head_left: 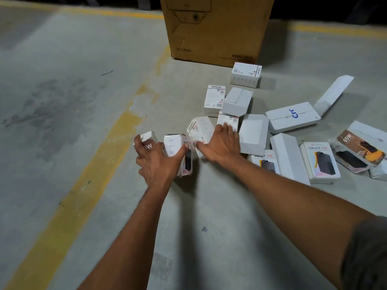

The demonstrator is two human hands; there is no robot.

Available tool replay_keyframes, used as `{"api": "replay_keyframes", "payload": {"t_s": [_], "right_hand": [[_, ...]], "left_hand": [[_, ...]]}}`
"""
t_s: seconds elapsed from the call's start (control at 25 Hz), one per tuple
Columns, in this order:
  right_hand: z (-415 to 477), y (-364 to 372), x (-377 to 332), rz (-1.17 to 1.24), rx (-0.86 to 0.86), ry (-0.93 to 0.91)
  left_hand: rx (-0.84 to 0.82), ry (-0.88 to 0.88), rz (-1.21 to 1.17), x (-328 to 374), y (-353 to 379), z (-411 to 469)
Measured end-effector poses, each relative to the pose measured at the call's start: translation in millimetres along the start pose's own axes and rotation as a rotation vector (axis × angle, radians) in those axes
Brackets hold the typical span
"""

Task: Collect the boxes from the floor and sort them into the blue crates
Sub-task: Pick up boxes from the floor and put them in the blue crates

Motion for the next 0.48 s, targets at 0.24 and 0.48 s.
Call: {"api": "replay_keyframes", "payload": {"t_s": [0.24, 0.48], "right_hand": [[-53.8, -17.7, 8.0, 0.252, 0.241, 0.053], [-20.4, 33.4, 28.4, 0.777, -0.215, 0.364]], "left_hand": [[0.098, -0.037, 0.070, -13.2, -0.5, -6.5], [0.113, -0.003, 0.077, -6.6, -3.1, -12.1]]}}
Point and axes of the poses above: each hand's wrist, its own z-axis towards the middle knuckle, its own y-axis out of the palm, x = y × z, the point moved 10 cm from there along z, towards the middle knuckle, and after that the axes turned 13 degrees about -x, right-handed, at the moved point
